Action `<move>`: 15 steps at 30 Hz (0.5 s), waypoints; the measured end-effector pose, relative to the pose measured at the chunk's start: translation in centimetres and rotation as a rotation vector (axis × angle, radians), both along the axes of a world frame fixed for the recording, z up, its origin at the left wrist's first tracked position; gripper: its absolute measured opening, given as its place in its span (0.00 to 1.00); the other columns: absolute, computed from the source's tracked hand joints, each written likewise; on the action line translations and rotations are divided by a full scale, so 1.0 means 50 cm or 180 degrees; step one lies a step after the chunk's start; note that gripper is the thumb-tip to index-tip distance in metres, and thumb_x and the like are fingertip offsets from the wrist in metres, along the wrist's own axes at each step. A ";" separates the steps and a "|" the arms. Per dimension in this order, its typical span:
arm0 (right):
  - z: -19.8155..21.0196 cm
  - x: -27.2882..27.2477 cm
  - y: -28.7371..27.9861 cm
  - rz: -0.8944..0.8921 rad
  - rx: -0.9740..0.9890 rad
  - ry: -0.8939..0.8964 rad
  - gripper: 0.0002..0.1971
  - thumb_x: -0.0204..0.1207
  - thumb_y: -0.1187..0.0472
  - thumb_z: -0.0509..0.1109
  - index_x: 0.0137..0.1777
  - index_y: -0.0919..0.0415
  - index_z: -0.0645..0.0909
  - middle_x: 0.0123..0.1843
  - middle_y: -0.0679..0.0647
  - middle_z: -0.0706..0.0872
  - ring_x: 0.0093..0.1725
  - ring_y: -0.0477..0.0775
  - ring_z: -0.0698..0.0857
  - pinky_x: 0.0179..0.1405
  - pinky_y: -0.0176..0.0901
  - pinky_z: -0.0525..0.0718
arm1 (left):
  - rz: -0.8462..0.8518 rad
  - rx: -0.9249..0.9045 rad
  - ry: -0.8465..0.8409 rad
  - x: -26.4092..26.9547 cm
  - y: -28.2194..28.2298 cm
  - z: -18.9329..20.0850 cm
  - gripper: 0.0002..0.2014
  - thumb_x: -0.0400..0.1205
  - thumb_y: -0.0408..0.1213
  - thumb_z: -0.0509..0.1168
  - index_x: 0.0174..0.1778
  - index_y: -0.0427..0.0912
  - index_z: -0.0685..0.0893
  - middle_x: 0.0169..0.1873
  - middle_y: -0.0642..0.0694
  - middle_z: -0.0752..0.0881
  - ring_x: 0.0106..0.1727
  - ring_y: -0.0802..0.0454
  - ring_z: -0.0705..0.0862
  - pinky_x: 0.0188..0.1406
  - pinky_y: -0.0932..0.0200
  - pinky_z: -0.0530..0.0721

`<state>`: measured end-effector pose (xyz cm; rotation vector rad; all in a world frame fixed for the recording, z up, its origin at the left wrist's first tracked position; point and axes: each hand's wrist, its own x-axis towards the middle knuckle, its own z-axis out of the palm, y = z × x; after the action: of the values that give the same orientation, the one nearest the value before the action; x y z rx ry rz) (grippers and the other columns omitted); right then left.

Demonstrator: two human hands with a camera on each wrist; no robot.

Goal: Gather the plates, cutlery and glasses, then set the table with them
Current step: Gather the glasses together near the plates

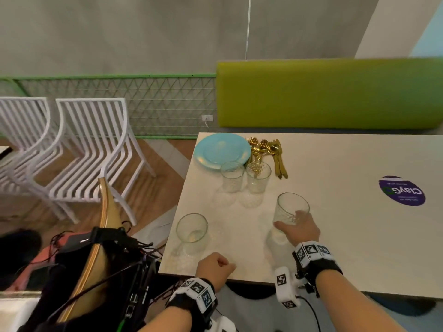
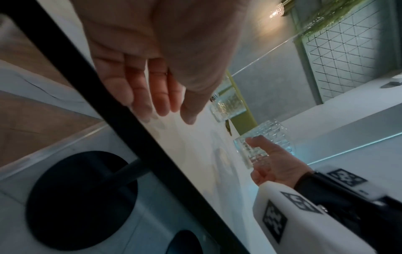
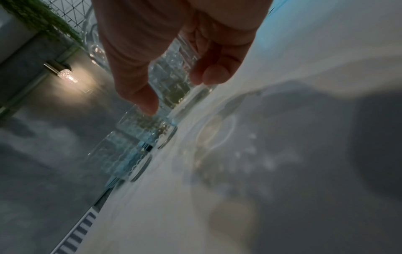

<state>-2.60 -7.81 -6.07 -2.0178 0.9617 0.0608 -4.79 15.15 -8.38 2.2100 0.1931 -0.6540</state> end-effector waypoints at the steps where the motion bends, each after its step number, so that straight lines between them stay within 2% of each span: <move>1: -0.003 -0.002 0.014 0.0016 -0.0008 0.0003 0.39 0.65 0.50 0.79 0.75 0.58 0.68 0.73 0.57 0.76 0.73 0.59 0.75 0.69 0.42 0.71 | -0.0026 0.0178 0.0042 0.000 0.020 -0.001 0.14 0.76 0.50 0.68 0.28 0.52 0.73 0.33 0.53 0.81 0.40 0.54 0.81 0.42 0.61 0.78; 3: -0.008 -0.006 0.038 -0.0008 0.0009 -0.0013 0.39 0.64 0.51 0.79 0.74 0.59 0.69 0.72 0.58 0.77 0.72 0.61 0.75 0.69 0.44 0.72 | 0.0054 0.0477 0.0126 0.000 0.055 -0.002 0.22 0.75 0.56 0.67 0.22 0.48 0.69 0.24 0.53 0.75 0.30 0.54 0.76 0.35 0.61 0.72; 4: -0.011 -0.008 0.047 -0.0030 0.0024 -0.0020 0.39 0.64 0.52 0.80 0.74 0.59 0.69 0.72 0.58 0.78 0.72 0.61 0.75 0.69 0.45 0.72 | 0.0226 0.0541 0.0166 0.001 0.069 -0.003 0.22 0.73 0.57 0.69 0.23 0.46 0.71 0.23 0.50 0.76 0.28 0.54 0.75 0.33 0.61 0.72; 5: -0.014 -0.009 0.055 -0.0046 0.0037 -0.0020 0.39 0.64 0.53 0.80 0.74 0.59 0.69 0.71 0.59 0.78 0.72 0.62 0.75 0.69 0.45 0.73 | 0.0435 0.0517 0.0195 0.002 0.080 -0.004 0.21 0.70 0.58 0.71 0.30 0.42 0.77 0.29 0.46 0.82 0.31 0.52 0.78 0.34 0.60 0.74; 6: -0.016 -0.010 0.062 -0.0055 0.0043 -0.0015 0.39 0.64 0.53 0.80 0.74 0.59 0.69 0.71 0.59 0.78 0.72 0.62 0.75 0.69 0.46 0.73 | 0.0777 0.0428 0.0186 0.004 0.091 -0.005 0.25 0.67 0.57 0.74 0.43 0.37 0.81 0.41 0.41 0.86 0.39 0.48 0.82 0.39 0.59 0.77; 7: -0.019 -0.011 0.067 -0.0057 0.0037 -0.0009 0.38 0.64 0.53 0.80 0.73 0.60 0.70 0.71 0.59 0.78 0.72 0.62 0.76 0.69 0.46 0.73 | 0.1147 0.0313 0.0131 0.007 0.100 -0.005 0.33 0.65 0.55 0.77 0.56 0.33 0.78 0.52 0.38 0.85 0.50 0.43 0.84 0.46 0.57 0.79; 8: -0.021 -0.012 0.070 -0.0057 0.0022 -0.0005 0.38 0.64 0.53 0.80 0.73 0.60 0.70 0.71 0.59 0.79 0.71 0.62 0.76 0.68 0.46 0.73 | 0.1444 0.0173 0.0043 0.013 0.107 -0.002 0.39 0.64 0.51 0.79 0.63 0.31 0.74 0.59 0.37 0.82 0.58 0.40 0.82 0.51 0.56 0.78; 10: -0.024 -0.011 0.075 -0.0072 0.0005 0.0000 0.38 0.64 0.53 0.80 0.73 0.60 0.70 0.70 0.60 0.79 0.71 0.63 0.76 0.68 0.47 0.74 | 0.1639 -0.0078 -0.0223 0.031 0.117 0.006 0.43 0.64 0.44 0.81 0.70 0.33 0.68 0.65 0.37 0.77 0.66 0.39 0.78 0.59 0.54 0.76; 13: -0.026 -0.005 0.073 -0.0090 0.0017 0.0001 0.38 0.63 0.53 0.80 0.73 0.60 0.70 0.70 0.60 0.79 0.71 0.63 0.76 0.68 0.48 0.74 | 0.1327 -0.0143 -0.0516 0.063 0.124 0.003 0.49 0.62 0.40 0.82 0.76 0.36 0.63 0.70 0.39 0.75 0.71 0.42 0.74 0.69 0.51 0.73; 15: -0.025 0.001 0.067 -0.0088 0.0033 -0.0002 0.38 0.63 0.53 0.80 0.72 0.59 0.70 0.69 0.59 0.80 0.71 0.62 0.76 0.68 0.47 0.74 | 0.1068 -0.0100 -0.0618 0.077 0.117 -0.001 0.48 0.61 0.40 0.82 0.76 0.38 0.66 0.71 0.40 0.75 0.72 0.42 0.74 0.72 0.49 0.74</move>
<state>-2.56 -4.46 -7.33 -1.9946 0.9869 0.0500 -0.96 21.02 -8.43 2.1276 0.4381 -0.2552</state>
